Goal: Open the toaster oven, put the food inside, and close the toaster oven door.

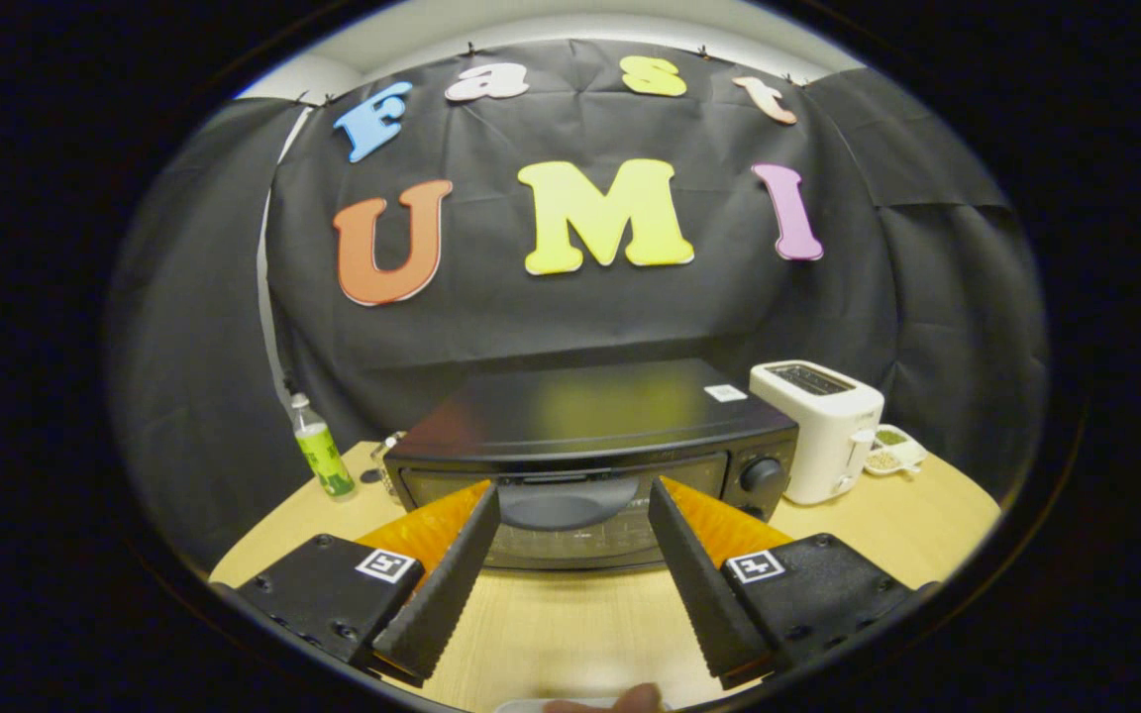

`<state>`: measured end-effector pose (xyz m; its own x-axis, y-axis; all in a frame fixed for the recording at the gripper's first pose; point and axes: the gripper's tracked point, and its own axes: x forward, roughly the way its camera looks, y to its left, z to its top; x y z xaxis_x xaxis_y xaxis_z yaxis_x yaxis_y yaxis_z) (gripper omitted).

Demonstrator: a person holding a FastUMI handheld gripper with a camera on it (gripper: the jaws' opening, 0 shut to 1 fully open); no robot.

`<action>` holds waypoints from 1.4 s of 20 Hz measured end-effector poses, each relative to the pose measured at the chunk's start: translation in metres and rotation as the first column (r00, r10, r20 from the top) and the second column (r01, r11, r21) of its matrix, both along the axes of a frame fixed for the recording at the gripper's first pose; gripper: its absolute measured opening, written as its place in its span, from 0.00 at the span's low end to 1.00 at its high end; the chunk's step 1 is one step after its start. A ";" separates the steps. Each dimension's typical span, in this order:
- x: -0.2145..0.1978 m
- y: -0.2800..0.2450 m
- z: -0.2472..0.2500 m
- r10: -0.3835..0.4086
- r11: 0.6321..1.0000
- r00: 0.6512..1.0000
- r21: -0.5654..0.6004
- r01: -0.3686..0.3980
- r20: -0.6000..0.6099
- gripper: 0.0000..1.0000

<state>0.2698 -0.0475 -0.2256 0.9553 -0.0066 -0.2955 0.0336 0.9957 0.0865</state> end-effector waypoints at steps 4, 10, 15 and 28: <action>-0.033 -0.001 0.060 0.001 1.000 0.994 -0.004 -0.001 0.110 0.99; -0.099 0.014 0.170 0.046 0.999 0.963 -0.016 -0.043 0.265 1.00; -0.159 0.003 0.197 -0.026 0.992 0.982 -0.114 0.048 0.187 1.00; -0.254 0.049 0.187 0.142 0.986 0.983 0.068 -0.151 0.112 1.00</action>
